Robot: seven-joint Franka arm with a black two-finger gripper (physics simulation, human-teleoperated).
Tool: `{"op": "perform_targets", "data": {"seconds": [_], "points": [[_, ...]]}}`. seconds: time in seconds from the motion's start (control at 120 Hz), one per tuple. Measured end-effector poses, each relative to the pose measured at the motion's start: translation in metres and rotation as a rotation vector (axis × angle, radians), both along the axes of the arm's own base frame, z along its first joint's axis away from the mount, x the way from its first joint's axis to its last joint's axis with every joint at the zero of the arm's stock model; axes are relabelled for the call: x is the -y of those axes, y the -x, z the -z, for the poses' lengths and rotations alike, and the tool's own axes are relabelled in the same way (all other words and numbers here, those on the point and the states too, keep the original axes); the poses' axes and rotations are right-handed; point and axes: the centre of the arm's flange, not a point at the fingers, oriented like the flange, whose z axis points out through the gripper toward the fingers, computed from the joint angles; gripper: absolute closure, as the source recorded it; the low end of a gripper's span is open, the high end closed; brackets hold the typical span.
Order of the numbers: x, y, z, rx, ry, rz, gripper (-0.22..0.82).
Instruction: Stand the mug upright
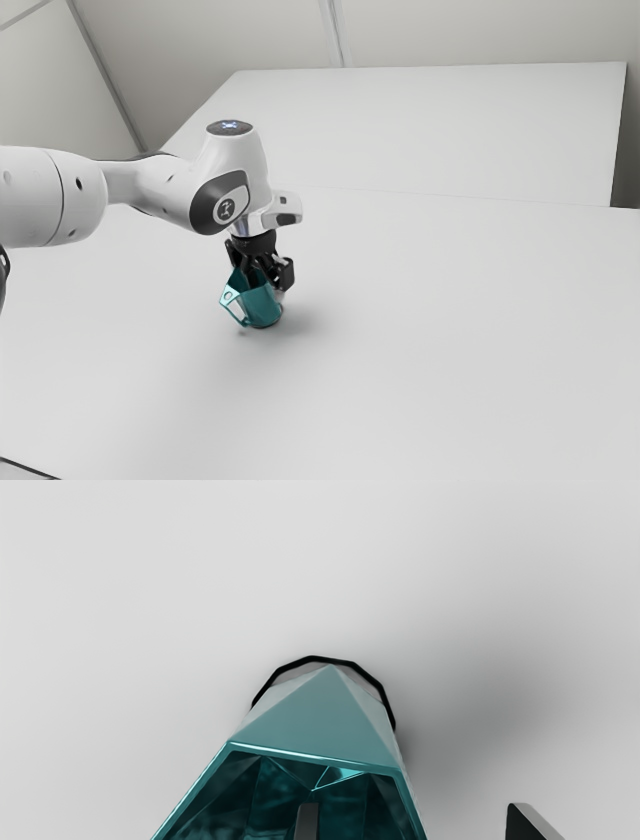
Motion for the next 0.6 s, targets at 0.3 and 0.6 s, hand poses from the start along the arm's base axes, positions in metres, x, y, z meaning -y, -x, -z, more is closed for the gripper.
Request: {"op": "perform_targets", "data": {"seconds": [0.3,0.6], "points": [[0.003,0.002,-0.037,0.056,0.003,0.006,0.05],[0.006,-0.009,-0.142,0.172,0.006,-0.001,0.01]]}}
